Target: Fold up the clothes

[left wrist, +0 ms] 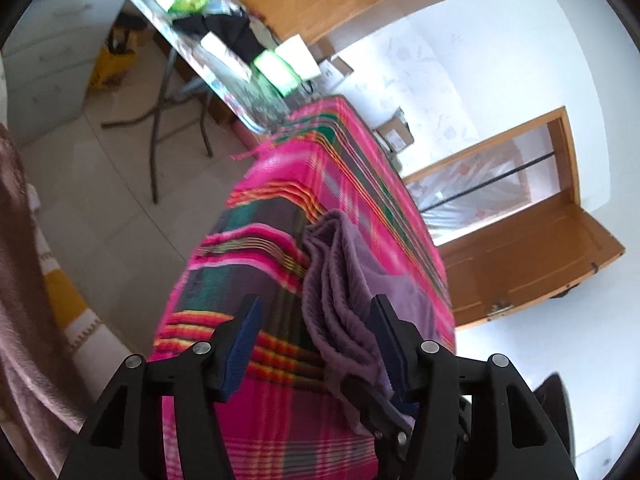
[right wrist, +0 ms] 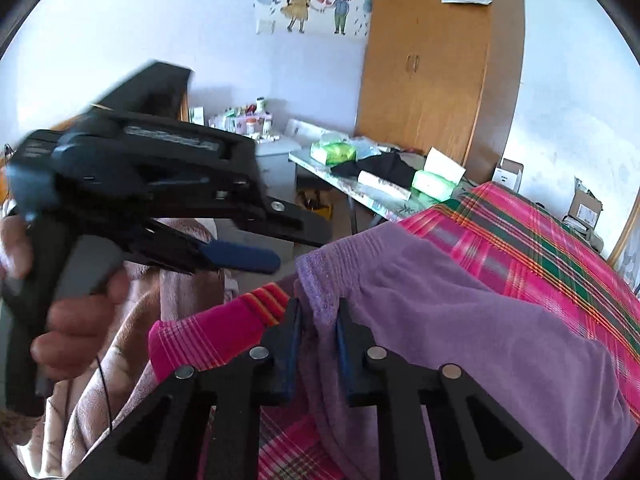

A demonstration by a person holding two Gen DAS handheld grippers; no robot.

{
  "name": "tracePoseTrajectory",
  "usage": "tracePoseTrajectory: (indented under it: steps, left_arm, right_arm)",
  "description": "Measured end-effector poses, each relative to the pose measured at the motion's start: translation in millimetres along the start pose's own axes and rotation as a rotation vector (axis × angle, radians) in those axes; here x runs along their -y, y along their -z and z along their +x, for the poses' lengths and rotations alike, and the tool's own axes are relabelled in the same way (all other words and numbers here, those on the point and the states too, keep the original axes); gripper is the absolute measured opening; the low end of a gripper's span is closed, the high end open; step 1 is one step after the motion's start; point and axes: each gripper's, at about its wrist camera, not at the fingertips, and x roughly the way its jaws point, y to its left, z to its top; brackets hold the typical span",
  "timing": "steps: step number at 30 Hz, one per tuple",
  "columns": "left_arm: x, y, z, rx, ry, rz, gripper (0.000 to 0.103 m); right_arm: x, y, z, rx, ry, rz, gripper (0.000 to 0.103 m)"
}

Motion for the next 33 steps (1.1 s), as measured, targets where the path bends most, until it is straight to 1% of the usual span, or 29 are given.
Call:
tracePoseTrajectory:
  steps: [2,5,7,9,11,13,14,15,16,18,21,24,28,29,30,31,32,33]
  left_arm:
    - [-1,-4,8,-0.025,0.025,-0.039,0.059]
    - [-1,-10,18,-0.057,0.060,-0.065,0.059]
    - [-3,-13,25,-0.091,0.092,-0.093,0.059]
    - [-6,-14,25,-0.087,0.123,-0.125,0.059]
    - [-8,-15,23,-0.071,0.166,-0.150,0.059]
    - [-10,-15,23,-0.075,0.221,-0.174,0.059]
    - [-11,-16,24,-0.082,0.245,-0.185,0.061]
    - [-10,-16,24,-0.091,0.249,-0.190,0.069]
    - [-9,-15,27,-0.101,0.231,-0.189,0.072]
    - [-7,-15,32,-0.116,0.198,-0.187,0.072]
    - [-2,-16,37,-0.130,0.178,-0.181,0.072]
    - [5,-20,47,-0.145,0.138,-0.171,0.072]
    - [11,-29,64,-0.198,0.150,-0.167,0.070]
    - [13,-31,68,-0.208,0.144,-0.157,0.068]
    - [15,-34,73,-0.219,0.138,-0.147,0.062]
    - [17,-36,78,-0.229,0.132,-0.136,0.060]
    - [17,-38,83,-0.242,0.132,-0.133,0.054]
    - [17,-39,87,-0.254,0.135,-0.139,0.042]
  right_arm:
    - [3,1,-5,0.018,-0.008,0.014,0.016]
    - [7,1,-10,0.030,-0.018,0.025,0.016]
    - [9,0,-13,0.037,-0.018,0.033,0.016]
    - [12,1,-14,0.043,-0.018,0.043,0.016]
    - [13,1,-14,0.044,-0.016,0.051,0.016]
    - [12,2,-12,0.036,-0.031,0.050,0.016]
    - [12,2,-11,0.035,-0.031,0.047,0.016]
    - [12,3,-10,0.034,-0.031,0.045,0.016]
    - [12,3,-10,0.034,-0.036,0.044,0.016]
    - [13,4,-11,0.040,-0.039,0.049,0.016]
    - [17,4,-13,0.049,-0.047,0.060,0.016]
    - [18,6,-17,0.060,-0.052,0.066,0.016]
    - [17,7,-23,0.072,-0.056,0.069,0.016]
    - [18,7,-25,0.075,-0.057,0.071,0.016]
    - [18,7,-25,0.076,-0.057,0.072,0.016]
    - [18,7,-26,0.076,-0.057,0.073,0.016]
    - [18,8,-26,0.077,-0.057,0.074,0.016]
    - [18,8,-27,0.078,-0.058,0.075,0.016]
